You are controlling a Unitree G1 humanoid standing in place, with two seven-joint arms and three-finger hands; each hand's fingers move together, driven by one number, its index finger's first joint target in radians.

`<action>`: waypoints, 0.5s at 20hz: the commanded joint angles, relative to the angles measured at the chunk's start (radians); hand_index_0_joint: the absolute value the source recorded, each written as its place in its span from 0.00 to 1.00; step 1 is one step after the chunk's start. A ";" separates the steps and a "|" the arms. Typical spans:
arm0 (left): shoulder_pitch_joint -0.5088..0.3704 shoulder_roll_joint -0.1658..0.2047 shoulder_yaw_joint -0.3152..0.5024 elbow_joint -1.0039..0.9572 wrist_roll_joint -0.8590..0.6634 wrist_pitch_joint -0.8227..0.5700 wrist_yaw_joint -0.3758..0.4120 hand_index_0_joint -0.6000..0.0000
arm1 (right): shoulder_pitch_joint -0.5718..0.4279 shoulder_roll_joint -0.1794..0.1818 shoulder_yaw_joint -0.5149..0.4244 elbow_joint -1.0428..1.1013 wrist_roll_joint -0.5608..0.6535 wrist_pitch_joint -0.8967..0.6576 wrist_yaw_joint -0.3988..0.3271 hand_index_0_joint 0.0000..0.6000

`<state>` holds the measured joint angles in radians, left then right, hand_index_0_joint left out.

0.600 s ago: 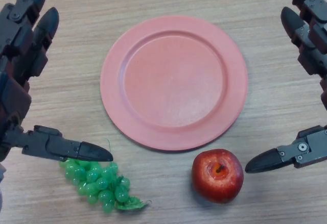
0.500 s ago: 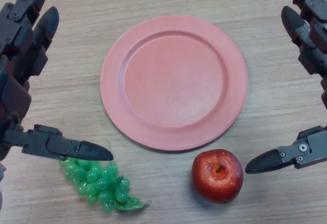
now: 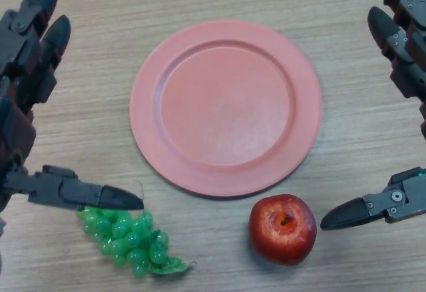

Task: Pick up the green grapes and place it on the plate

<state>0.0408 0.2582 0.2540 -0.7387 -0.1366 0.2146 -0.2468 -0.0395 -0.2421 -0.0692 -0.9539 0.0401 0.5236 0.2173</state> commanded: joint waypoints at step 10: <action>0.312 -0.068 0.024 0.369 0.399 -0.781 0.192 1.00 | -0.020 -0.001 0.045 -0.054 -0.048 -0.112 -0.028 0.00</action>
<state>0.3506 0.1710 0.2494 -0.3108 0.2954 -0.4387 -0.1061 -0.0395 -0.2394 0.0004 -0.9515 -0.0078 0.5234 0.2072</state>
